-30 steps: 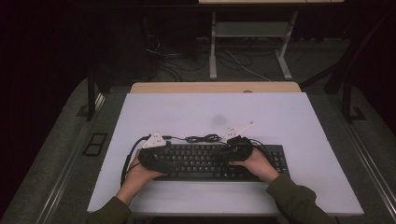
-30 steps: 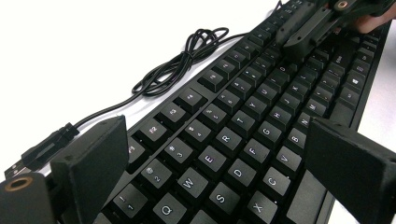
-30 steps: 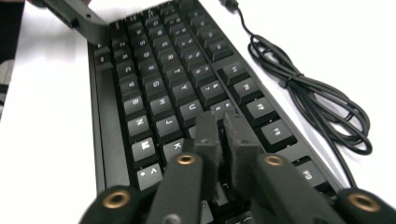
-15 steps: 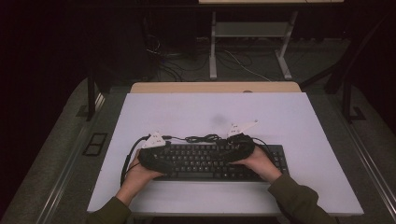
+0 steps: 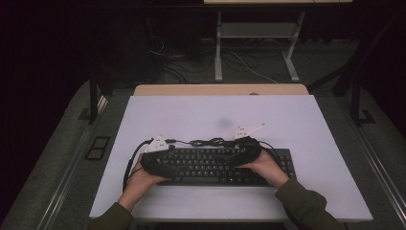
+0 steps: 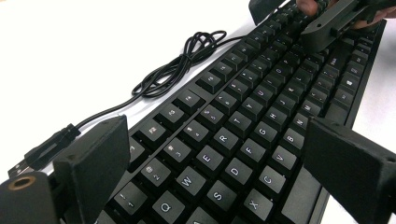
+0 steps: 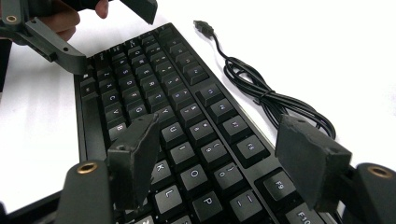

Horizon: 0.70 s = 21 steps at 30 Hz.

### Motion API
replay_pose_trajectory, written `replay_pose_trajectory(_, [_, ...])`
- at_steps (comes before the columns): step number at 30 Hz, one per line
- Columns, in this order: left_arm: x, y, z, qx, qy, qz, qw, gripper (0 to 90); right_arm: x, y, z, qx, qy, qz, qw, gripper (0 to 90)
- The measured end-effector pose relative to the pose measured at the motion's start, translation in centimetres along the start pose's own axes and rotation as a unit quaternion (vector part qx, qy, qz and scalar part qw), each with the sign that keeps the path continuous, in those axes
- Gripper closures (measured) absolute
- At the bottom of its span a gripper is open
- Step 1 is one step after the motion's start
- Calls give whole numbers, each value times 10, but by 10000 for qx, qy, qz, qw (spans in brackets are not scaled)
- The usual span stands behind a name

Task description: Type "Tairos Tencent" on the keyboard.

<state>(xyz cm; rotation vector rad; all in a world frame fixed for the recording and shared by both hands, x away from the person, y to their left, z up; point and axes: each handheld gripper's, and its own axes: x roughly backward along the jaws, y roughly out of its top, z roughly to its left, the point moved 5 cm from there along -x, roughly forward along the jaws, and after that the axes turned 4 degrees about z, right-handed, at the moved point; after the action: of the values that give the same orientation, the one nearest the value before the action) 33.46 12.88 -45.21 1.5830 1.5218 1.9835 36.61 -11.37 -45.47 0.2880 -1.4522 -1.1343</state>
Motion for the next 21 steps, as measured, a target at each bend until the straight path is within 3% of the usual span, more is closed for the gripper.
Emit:
replay_pose_trajectory(10, [6,-4,4,20,-96,-29,9999,215,0,0,0,2,-13,-1,10000,301])
replay_pose_trajectory(21, [10,-12,6,-11,-401,78,9992,558,1,0,-1,9,-20,12,10000,302])
